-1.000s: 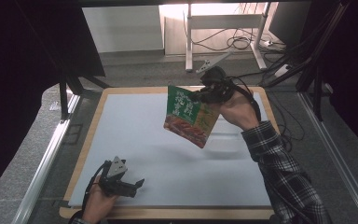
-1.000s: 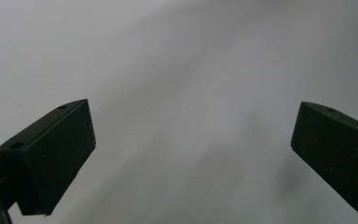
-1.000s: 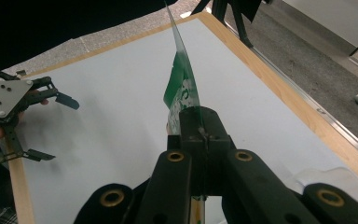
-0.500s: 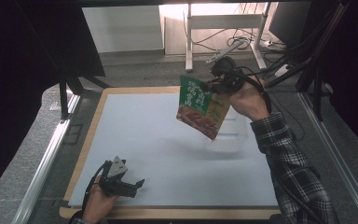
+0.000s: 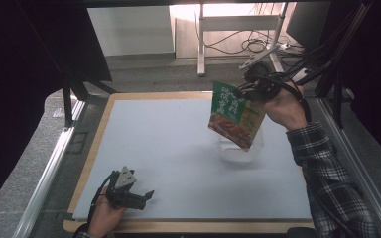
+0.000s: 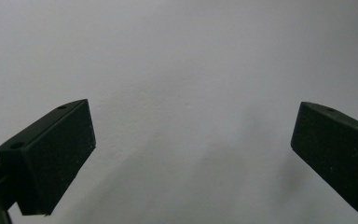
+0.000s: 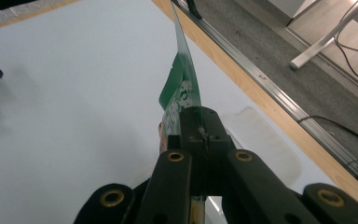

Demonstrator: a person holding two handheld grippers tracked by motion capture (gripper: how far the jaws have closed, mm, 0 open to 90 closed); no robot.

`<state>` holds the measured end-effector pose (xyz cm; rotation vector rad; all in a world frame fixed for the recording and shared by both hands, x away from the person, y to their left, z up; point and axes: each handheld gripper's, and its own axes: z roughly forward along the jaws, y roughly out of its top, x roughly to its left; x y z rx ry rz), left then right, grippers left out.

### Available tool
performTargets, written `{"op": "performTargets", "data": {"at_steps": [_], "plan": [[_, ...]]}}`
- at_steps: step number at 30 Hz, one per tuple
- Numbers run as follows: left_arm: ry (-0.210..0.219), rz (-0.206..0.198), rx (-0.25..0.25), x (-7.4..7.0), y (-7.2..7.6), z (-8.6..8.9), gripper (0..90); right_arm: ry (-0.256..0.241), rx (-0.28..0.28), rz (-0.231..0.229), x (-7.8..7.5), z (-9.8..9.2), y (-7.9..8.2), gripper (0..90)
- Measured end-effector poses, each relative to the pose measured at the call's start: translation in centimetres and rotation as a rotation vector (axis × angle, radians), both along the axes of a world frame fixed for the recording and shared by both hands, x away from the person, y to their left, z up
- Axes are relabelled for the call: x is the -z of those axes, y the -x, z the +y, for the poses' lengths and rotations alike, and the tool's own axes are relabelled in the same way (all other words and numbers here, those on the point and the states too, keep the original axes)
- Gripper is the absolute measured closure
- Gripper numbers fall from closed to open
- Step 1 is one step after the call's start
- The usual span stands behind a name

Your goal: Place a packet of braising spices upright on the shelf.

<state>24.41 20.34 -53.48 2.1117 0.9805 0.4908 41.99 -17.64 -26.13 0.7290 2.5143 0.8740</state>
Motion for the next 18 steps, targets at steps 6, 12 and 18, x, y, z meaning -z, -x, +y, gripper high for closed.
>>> {"op": "performTargets", "data": {"at_steps": [6,12,18], "plan": [[0.0,0.0,-0.002,0.0,0.0,0.0,0.0,0.04,0.028,0.008,0.2,-1.2,0.1,89.5],[-0.005,0.002,0.0,0.0,0.0,0.0,0.0,0.053,0.039,0.009,0.4,-2.1,0.3,89.5],[-0.001,0.0,-0.003,0.0,0.0,0.0,0.0,0.085,0.055,0.024,1.1,-2.2,0.2,89.5]]}}
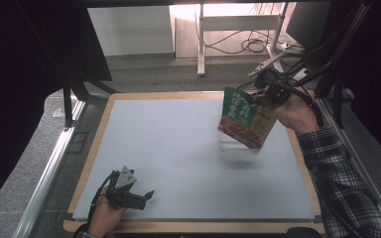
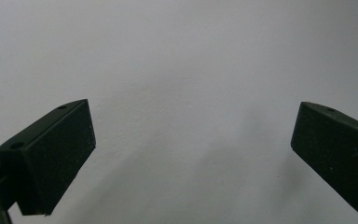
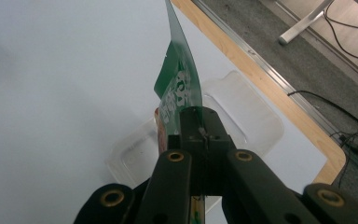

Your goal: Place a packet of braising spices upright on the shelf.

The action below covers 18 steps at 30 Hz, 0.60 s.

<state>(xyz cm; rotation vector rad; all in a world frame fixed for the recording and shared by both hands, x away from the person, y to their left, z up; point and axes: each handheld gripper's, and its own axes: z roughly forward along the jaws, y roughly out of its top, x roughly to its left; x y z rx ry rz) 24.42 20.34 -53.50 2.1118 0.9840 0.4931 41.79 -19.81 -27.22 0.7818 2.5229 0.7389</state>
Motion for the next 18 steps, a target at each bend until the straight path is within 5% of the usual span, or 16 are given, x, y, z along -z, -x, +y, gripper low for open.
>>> {"op": "performTargets", "data": {"at_steps": [18], "plan": [[-0.001,0.001,0.0,0.0,0.0,0.0,0.0,0.07,0.004,0.033,2.7,1.6,-1.1,89.5]]}}
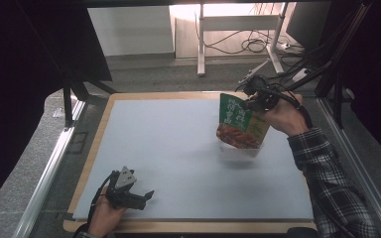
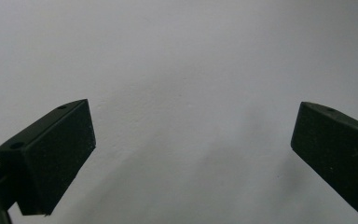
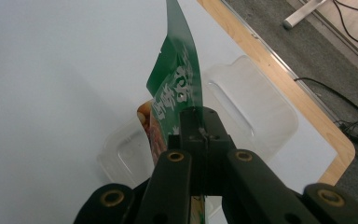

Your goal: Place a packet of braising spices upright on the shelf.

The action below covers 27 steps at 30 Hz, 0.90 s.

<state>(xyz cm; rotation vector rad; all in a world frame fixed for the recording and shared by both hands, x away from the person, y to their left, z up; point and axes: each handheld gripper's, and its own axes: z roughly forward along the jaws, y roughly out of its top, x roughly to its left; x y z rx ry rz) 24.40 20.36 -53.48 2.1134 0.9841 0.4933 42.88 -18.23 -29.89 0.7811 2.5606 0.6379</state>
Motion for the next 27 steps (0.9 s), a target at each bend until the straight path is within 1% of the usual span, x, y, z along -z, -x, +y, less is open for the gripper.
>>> {"op": "performTargets", "data": {"at_steps": [4,9,12,15,19,22,23,25,27], "plan": [[0.003,0.0,-0.001,0.0,0.0,0.0,0.0,-0.007,0.004,0.012,0.5,0.1,-0.4,89.5],[0.001,-0.002,-0.001,0.0,0.0,0.0,0.0,0.01,0.001,0.02,1.2,0.4,-0.5,89.4],[0.0,-0.002,-0.001,0.0,0.0,0.0,0.0,0.007,0.0,0.025,1.3,0.5,-0.5,89.4],[-0.001,-0.002,0.0,0.0,0.0,0.0,0.0,0.003,-0.007,0.033,1.5,0.6,-0.5,89.4],[-0.002,-0.001,0.0,0.0,0.0,0.0,0.0,-0.002,-0.027,0.059,1.9,0.9,-0.3,89.4],[-0.001,-0.002,0.0,0.0,0.0,-0.1,0.0,-0.008,-0.037,0.06,2.4,1.3,-0.4,89.3],[-0.001,-0.002,0.0,0.0,0.0,-0.1,0.0,-0.001,-0.036,0.059,2.5,1.4,-0.4,89.4],[0.0,-0.002,0.0,0.0,0.0,0.0,0.0,0.007,-0.027,0.05,2.8,1.5,-0.6,89.4],[0.003,-0.003,-0.001,0.0,0.0,0.0,0.0,-0.001,-0.015,0.052,3.0,1.2,-0.8,89.3]]}}
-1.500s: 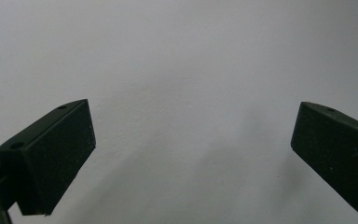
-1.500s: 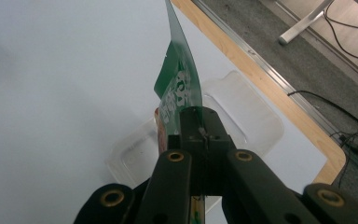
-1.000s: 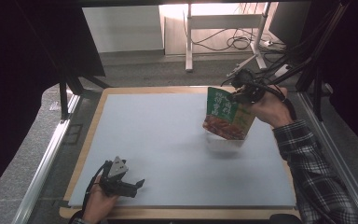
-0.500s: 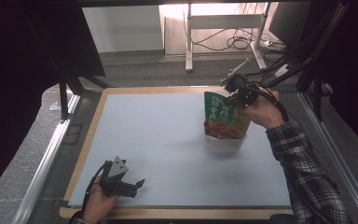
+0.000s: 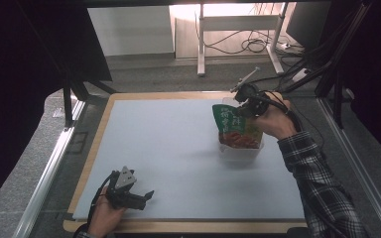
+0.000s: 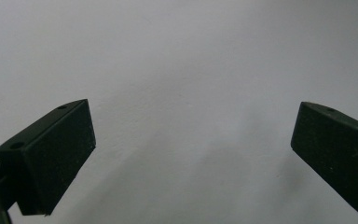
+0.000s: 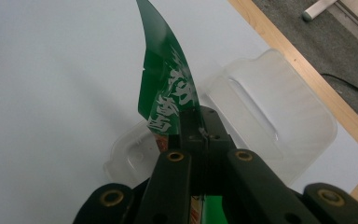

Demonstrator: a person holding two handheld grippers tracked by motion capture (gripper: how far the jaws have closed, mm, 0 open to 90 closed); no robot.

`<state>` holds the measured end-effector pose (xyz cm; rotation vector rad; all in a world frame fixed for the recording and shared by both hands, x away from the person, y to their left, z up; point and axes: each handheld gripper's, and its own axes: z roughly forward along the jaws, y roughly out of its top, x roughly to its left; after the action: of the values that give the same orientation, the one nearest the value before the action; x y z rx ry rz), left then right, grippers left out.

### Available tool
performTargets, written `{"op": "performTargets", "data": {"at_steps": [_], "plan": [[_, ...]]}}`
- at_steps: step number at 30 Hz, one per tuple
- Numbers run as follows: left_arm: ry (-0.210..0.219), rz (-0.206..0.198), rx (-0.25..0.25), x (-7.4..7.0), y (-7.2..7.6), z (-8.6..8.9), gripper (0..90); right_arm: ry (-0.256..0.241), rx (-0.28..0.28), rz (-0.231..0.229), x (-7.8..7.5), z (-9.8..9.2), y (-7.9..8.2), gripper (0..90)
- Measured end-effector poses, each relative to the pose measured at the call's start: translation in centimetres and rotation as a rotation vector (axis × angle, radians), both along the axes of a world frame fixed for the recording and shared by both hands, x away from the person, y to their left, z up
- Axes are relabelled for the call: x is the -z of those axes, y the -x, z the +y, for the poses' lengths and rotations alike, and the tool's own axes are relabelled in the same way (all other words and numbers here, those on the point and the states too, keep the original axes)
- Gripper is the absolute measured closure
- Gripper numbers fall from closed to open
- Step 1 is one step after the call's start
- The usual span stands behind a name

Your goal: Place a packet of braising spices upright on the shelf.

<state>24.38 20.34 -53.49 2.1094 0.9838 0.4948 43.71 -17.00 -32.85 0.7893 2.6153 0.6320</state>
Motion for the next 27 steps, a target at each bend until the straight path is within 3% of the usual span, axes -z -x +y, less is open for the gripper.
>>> {"op": "performTargets", "data": {"at_steps": [5,7,12,27], "plan": [[-0.001,0.002,-0.001,0.0,0.0,0.0,0.0,-0.039,-0.001,-0.012,-0.3,-0.7,0.1,87.5],[-0.002,0.002,0.0,0.0,0.0,-0.1,0.0,-0.07,-0.015,-0.002,-0.5,-0.8,0.2,84.4],[-0.003,0.004,0.001,0.0,0.0,-0.1,0.0,-0.094,-0.028,-0.021,-0.5,-0.8,0.4,74.1],[-0.004,0.004,0.001,0.0,0.0,-0.1,0.0,-0.116,-0.016,-0.087,-1.0,-1.5,0.6,43.8]]}}
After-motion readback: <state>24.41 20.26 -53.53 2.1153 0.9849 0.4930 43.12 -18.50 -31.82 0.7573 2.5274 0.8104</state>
